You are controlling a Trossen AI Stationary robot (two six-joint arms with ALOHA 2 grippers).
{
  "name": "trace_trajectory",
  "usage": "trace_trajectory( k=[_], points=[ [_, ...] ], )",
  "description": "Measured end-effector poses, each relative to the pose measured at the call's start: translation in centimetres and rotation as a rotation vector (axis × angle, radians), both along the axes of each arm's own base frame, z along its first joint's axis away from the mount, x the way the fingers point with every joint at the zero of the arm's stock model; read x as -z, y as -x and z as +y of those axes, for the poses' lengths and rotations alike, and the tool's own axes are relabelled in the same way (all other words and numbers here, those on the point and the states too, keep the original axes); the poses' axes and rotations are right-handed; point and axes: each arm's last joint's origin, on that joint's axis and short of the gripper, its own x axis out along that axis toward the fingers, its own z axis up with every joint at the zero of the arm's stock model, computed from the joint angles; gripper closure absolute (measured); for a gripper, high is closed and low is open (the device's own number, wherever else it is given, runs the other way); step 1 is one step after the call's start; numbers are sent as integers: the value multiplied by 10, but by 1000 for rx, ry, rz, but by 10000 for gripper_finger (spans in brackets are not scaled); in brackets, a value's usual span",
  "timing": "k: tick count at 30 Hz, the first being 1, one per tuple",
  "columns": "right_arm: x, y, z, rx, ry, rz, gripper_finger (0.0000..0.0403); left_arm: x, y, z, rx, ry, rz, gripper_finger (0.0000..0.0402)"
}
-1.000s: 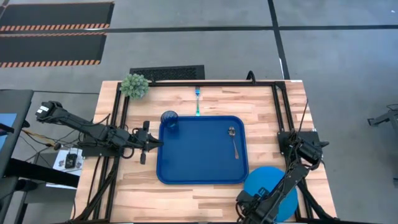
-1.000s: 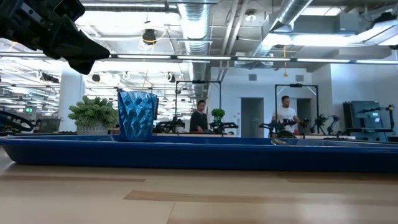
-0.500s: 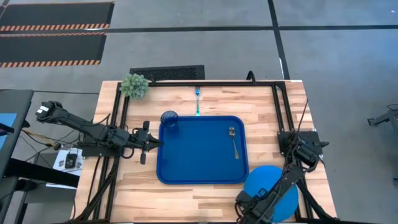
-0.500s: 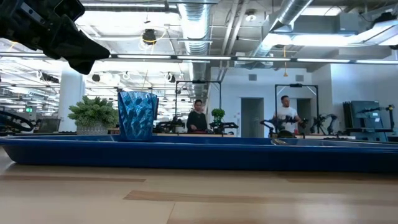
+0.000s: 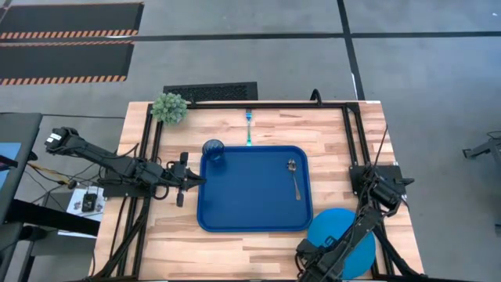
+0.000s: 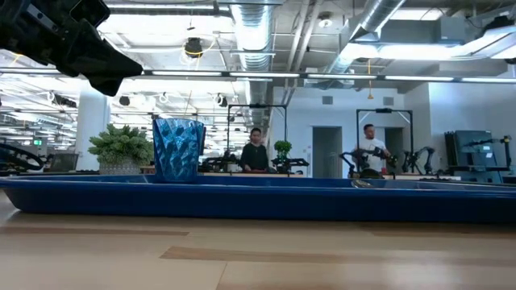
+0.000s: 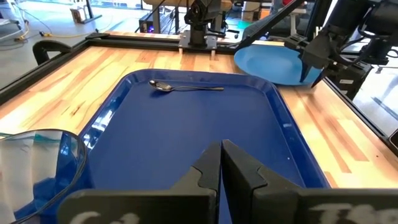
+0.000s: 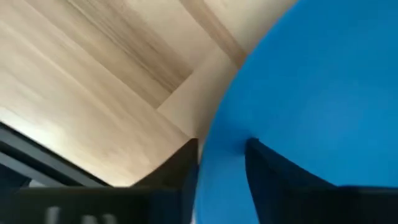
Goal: Pick and place plate/cup/fork/spoon on tray
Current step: Put the blue plate on the blue tray
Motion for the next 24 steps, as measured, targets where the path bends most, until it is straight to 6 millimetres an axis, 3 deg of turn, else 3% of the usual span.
trace_trajectory(
  k=[8, 24],
  points=[
    [-15, -4, 4, -56, -35, 14, 359, 0, 0, 0, 0, 0, 0, 401],
    [-68, -10, 12, -69, -94, 70, 372, 0, 0, 0, 0, 1, -1, 401]
  ],
)
